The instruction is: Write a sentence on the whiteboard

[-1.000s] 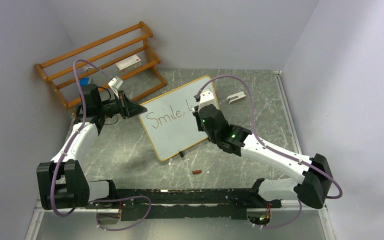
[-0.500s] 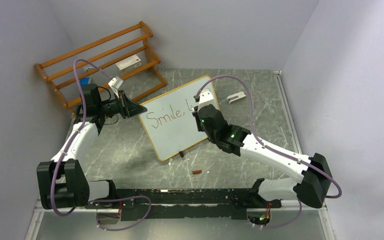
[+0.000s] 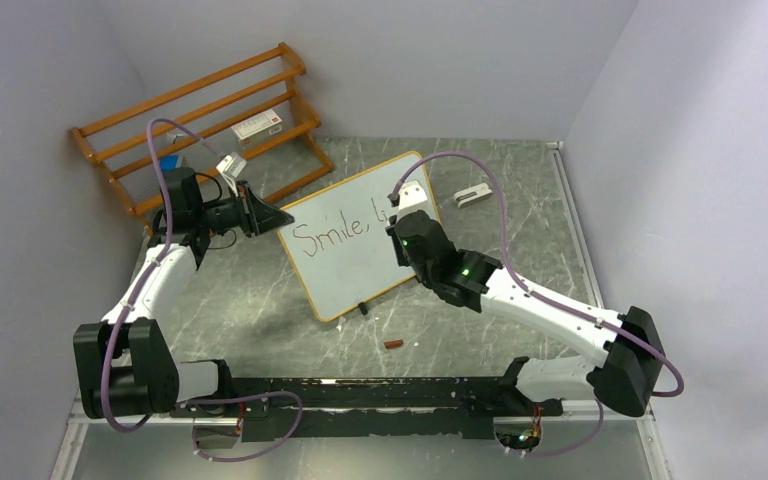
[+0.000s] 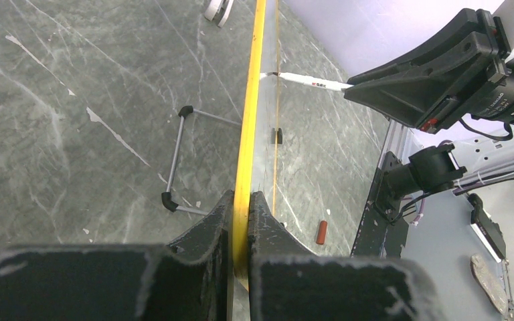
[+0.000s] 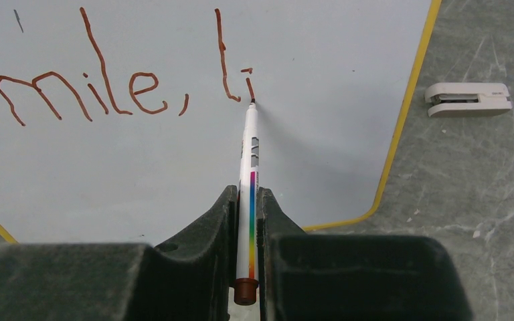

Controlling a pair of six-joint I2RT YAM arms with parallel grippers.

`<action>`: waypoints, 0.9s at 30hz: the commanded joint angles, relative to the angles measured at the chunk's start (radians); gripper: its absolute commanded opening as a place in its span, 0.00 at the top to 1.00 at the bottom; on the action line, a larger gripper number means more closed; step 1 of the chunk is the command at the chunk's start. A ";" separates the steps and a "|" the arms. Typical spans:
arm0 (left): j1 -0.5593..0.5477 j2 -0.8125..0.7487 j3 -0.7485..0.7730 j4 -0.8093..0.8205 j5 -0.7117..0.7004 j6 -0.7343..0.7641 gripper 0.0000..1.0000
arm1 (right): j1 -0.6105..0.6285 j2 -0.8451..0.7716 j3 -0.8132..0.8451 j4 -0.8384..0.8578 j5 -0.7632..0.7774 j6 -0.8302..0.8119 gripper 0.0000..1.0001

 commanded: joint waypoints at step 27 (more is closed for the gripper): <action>0.009 0.030 -0.003 -0.033 -0.105 0.096 0.95 | -0.065 -0.014 0.053 0.118 0.008 -0.037 1.00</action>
